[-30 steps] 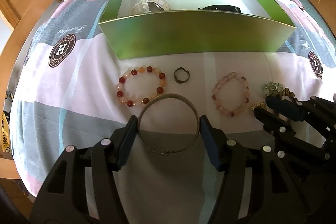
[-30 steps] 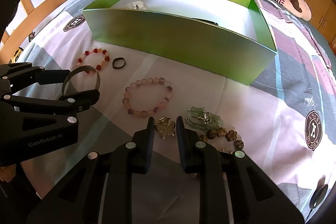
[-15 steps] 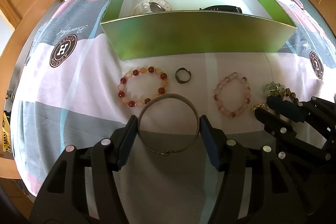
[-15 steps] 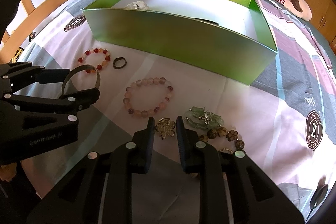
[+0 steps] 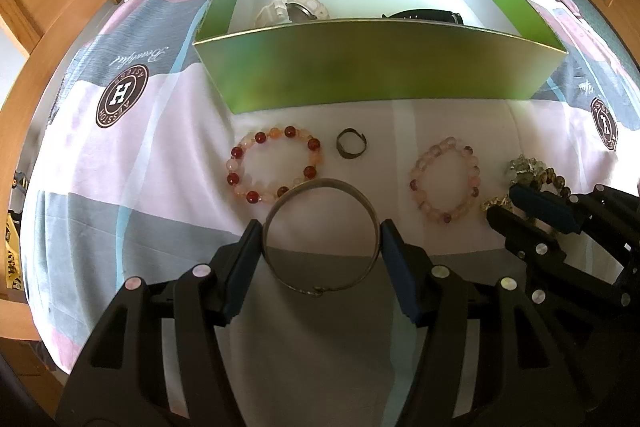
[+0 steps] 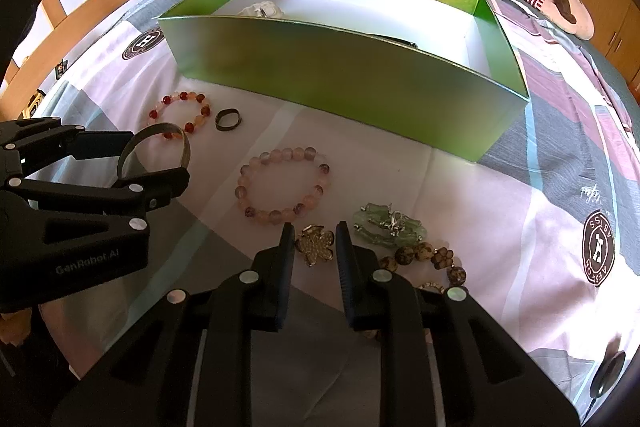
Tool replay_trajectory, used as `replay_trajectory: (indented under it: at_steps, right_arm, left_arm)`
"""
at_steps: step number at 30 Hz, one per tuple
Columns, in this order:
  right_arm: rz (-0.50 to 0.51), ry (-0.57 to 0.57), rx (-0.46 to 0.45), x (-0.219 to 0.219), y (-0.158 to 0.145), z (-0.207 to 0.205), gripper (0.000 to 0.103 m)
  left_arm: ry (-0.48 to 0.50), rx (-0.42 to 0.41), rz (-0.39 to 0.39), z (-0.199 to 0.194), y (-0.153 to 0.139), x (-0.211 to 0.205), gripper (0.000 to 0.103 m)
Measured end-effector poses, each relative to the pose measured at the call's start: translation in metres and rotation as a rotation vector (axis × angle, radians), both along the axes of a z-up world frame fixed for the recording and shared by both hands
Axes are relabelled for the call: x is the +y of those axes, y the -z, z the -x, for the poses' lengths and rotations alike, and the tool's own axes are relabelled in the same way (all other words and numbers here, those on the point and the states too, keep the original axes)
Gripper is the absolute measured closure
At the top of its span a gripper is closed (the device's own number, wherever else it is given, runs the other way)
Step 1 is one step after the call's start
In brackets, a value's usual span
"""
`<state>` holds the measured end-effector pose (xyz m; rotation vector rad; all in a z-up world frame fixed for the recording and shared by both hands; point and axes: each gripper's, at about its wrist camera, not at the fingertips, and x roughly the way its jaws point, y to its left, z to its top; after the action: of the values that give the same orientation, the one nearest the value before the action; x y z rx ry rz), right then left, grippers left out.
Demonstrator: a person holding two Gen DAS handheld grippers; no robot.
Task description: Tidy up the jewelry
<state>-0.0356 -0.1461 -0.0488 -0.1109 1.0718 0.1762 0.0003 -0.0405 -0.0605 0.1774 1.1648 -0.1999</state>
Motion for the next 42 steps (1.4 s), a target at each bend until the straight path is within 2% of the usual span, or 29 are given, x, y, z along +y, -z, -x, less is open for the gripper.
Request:
replay_trajectory:
  at_steps: [12, 16, 18, 21, 24, 27, 30, 32, 33, 34, 36, 37, 39, 42]
  right_arm:
    - [-0.017, 0.022, -0.018, -0.006, -0.004, -0.001, 0.081]
    - [-0.067, 0.055, -0.048, -0.016, -0.019, -0.002, 0.081]
    - [-0.124, 0.088, -0.090, -0.027, -0.038, -0.006, 0.082]
    - [-0.149, 0.133, -0.194, -0.043, -0.076, -0.025, 0.083]
    - [-0.192, 0.162, -0.228, -0.057, -0.094, -0.061, 0.083]
    - [-0.224, 0.180, -0.202, -0.062, -0.090, -0.093, 0.083]
    - [-0.275, 0.201, -0.131, -0.067, -0.075, -0.116, 0.082]
    - [-0.288, 0.225, -0.088, -0.072, -0.063, -0.128, 0.075]
    - [-0.302, 0.237, -0.070, -0.076, -0.059, -0.130, 0.069]
    - [-0.318, 0.244, -0.064, -0.078, -0.058, -0.128, 0.069]
    - [-0.357, 0.255, -0.063, -0.087, -0.063, -0.123, 0.066]
    - [-0.367, 0.264, -0.071, -0.094, -0.068, -0.117, 0.055]
    - [-0.351, 0.296, -0.106, -0.109, -0.082, -0.101, 0.040]
    - [-0.299, 0.372, -0.166, -0.134, -0.089, -0.069, 0.028]
  left_arm:
    - [-0.022, -0.001, 0.001, -0.003, 0.001, 0.005, 0.043]
    - [-0.048, -0.033, 0.064, -0.004, -0.014, 0.018, 0.043]
    - [-0.056, -0.045, 0.125, -0.009, -0.031, 0.028, 0.043]
    - [-0.088, -0.098, 0.229, -0.034, -0.070, 0.047, 0.043]
    - [-0.103, -0.139, 0.258, -0.069, -0.095, 0.052, 0.043]
    - [-0.116, -0.125, 0.302, -0.111, -0.100, 0.045, 0.043]
    - [-0.105, -0.092, 0.294, -0.145, -0.090, 0.031, 0.043]
    - [-0.099, -0.078, 0.274, -0.155, -0.080, 0.021, 0.042]
    - [-0.098, -0.067, 0.255, -0.162, -0.072, 0.015, 0.039]
    - [-0.099, -0.056, 0.236, -0.164, -0.066, 0.012, 0.033]
    - [-0.097, -0.042, 0.217, -0.166, -0.059, 0.008, 0.032]
    - [-0.094, -0.043, 0.219, -0.165, -0.059, 0.009, 0.030]
    - [-0.087, -0.062, 0.208, -0.152, -0.064, 0.013, 0.026]
    - [-0.077, -0.141, 0.162, -0.112, -0.078, 0.028, 0.020]
